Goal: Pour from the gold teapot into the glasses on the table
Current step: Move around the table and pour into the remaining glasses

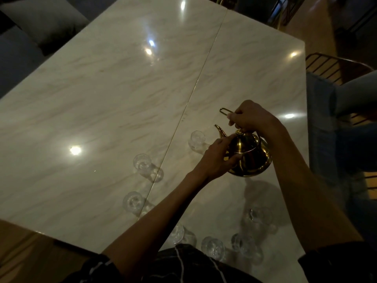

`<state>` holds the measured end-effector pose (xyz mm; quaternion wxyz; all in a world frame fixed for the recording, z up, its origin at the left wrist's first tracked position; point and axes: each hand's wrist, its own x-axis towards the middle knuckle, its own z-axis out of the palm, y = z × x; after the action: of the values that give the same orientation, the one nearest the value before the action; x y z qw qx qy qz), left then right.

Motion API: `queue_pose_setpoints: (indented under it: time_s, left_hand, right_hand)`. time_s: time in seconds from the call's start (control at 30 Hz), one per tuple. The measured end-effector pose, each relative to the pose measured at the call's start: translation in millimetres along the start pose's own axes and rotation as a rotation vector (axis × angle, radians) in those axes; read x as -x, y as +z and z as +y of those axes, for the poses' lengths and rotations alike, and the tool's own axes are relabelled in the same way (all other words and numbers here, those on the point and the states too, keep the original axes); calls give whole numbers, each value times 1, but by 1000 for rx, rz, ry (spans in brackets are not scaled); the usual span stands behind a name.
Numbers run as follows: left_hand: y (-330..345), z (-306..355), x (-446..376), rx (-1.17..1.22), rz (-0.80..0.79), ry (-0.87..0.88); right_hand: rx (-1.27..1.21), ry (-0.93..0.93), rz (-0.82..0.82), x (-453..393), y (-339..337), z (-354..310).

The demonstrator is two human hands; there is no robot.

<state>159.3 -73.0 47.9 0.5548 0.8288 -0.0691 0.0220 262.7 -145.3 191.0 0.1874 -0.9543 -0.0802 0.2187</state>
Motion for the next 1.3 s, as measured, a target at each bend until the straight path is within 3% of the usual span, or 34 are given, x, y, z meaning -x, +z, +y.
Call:
queue_pose_setpoints:
  time_s: [0.93, 1.3]
  left_hand:
    - [2, -5, 4, 0, -9, -16]
    - [5, -3, 21, -30, 56, -34]
  right_hand:
    - [-75, 12, 9, -5, 13, 14]
    - [-157, -45, 39, 11, 24, 27]
